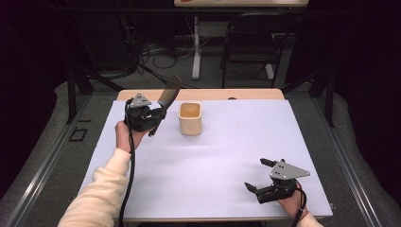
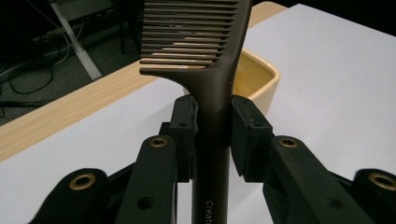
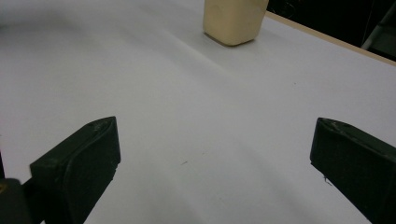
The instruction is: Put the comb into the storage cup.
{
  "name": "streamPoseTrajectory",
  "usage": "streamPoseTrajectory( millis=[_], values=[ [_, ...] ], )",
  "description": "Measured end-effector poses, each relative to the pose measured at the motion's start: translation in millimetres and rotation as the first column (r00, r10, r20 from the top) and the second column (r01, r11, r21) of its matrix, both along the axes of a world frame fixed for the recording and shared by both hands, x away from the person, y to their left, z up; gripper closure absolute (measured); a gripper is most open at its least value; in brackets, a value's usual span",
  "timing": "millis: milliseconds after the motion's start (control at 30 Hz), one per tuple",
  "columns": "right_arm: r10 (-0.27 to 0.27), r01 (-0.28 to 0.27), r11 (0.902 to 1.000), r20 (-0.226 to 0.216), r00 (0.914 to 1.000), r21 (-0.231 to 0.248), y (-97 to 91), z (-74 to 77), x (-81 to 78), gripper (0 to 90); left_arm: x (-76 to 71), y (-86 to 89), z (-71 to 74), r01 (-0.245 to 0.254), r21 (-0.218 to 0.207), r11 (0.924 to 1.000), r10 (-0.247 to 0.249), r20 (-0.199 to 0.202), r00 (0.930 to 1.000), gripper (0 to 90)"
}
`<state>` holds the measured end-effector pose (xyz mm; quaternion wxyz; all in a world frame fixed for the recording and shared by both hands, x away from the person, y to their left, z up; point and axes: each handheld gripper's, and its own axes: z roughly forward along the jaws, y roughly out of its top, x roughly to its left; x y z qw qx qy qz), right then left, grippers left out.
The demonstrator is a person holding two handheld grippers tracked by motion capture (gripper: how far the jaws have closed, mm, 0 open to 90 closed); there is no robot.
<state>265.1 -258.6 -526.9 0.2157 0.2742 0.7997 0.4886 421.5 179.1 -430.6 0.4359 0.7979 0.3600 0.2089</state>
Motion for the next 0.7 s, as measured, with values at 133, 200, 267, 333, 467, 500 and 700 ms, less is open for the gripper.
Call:
streamPoseTrajectory(
  millis=[133, 200, 267, 333, 467, 500, 700],
  values=[
    [0.001, -0.001, 1.0, -0.001, 1.0, -0.003, 0.1, 0.2, -0.2, 1.3, 2.9, -1.1, 0.5, 0.001, 0.001, 1.0, -0.001, -0.002, 1.0, 72.3],
    [0.0, 0.0, 1.0, -0.002, 1.0, -0.005, 0.3, 0.3, -0.2, 1.3, 4.0, -2.0, 1.0, 0.002, 0.0, 1.0, -0.002, -0.002, 1.0, 72.3],
    [0.001, -0.001, 1.0, 0.0, 1.0, -0.001, 0.6, 0.0, 0.3, 1.3, 5.2, -3.2, 1.3, 0.002, -0.003, 1.0, -0.002, 0.0, 1.0, 72.3],
    [0.002, -0.002, 1.0, -0.001, 1.0, -0.002, 0.6, -0.4, 0.8, 1.3, 6.3, -4.1, 1.7, 0.002, 0.0, 1.0, -0.002, 0.001, 1.0, 72.3],
    [0.002, -0.002, 1.0, -0.002, 1.0, 0.0, 0.1, -0.2, 0.4, 1.3, 9.2, -5.2, 2.2, 0.0, -0.004, 1.0, 0.0, 0.002, 1.0, 72.3],
    [0.001, -0.001, 1.0, -0.002, 1.0, 0.0, 0.1, -0.1, 0.3, 1.3, 9.8, -5.4, 2.6, 0.001, -0.003, 1.0, -0.001, 0.003, 1.0, 72.3],
    [0.002, -0.002, 1.0, 0.0, 1.0, 0.001, 0.5, -0.2, 0.6, 1.4, 12.9, -9.3, 6.1, 0.002, -0.004, 1.0, -0.002, 0.012, 0.9999, 72.3]
  ],
)
